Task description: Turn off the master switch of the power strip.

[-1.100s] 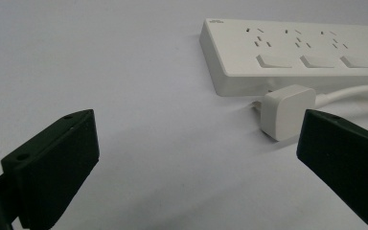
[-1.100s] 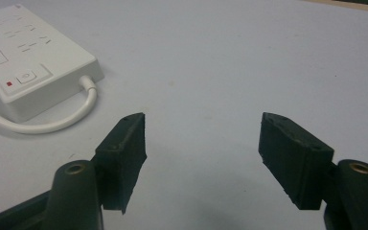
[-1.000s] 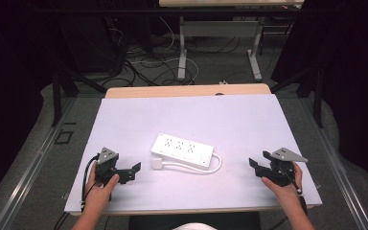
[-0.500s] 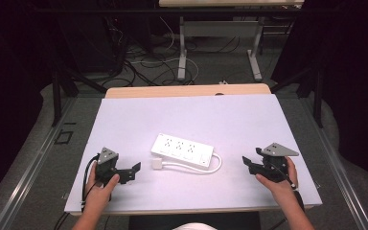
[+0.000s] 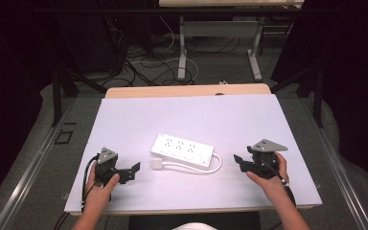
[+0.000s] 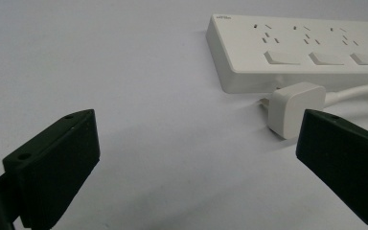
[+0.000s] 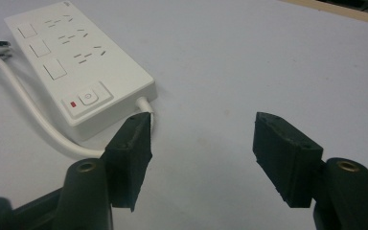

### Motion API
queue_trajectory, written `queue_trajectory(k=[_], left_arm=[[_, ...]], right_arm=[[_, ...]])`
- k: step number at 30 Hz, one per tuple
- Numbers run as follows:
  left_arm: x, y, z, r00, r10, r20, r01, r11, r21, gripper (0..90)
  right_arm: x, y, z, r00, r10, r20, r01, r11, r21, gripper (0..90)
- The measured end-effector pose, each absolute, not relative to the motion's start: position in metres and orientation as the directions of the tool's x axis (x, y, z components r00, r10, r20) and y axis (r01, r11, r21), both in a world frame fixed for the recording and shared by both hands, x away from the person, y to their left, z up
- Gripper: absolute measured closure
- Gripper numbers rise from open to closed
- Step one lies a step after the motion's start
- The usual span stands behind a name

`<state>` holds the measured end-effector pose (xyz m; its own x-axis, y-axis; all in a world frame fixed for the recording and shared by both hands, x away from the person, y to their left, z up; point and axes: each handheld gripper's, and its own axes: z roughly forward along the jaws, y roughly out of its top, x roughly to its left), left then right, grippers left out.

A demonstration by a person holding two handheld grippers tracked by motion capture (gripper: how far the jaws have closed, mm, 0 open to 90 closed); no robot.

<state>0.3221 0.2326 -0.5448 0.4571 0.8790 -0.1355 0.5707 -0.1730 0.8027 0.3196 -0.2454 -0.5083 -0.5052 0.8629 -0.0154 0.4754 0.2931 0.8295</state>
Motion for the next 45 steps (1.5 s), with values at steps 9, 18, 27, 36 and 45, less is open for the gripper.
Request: queue_trajectory(k=[9,18,27,36,45], left_arm=[[0.322,0.233,-0.545,0.459,0.878,-0.136,0.573,-0.175,0.800,1.2],[0.322,0.233,-0.545,0.461,0.877,-0.137,0.574,-0.177,0.799,1.2],[0.322,0.233,-0.545,0.461,0.877,-0.135,0.574,-0.178,0.799,1.2],[0.322,0.234,-0.545,0.462,0.877,-0.131,0.572,-0.181,0.800,1.2],[0.322,0.234,-0.546,0.459,0.878,-0.133,0.575,-0.180,0.798,1.2]], right_arm=[[0.326,-0.228,-0.507,-0.535,0.844,0.023,0.497,0.293,0.817,40.2],[0.331,-0.216,-0.506,-0.559,0.829,0.023,0.493,0.309,0.813,40.5],[0.335,-0.205,-0.503,-0.576,0.817,0.029,0.503,0.326,0.801,44.3],[0.339,-0.192,-0.502,-0.606,0.795,0.022,0.487,0.349,0.800,52.3],[0.341,-0.184,-0.502,-0.620,0.785,0.011,0.486,0.373,0.790,60.0]])
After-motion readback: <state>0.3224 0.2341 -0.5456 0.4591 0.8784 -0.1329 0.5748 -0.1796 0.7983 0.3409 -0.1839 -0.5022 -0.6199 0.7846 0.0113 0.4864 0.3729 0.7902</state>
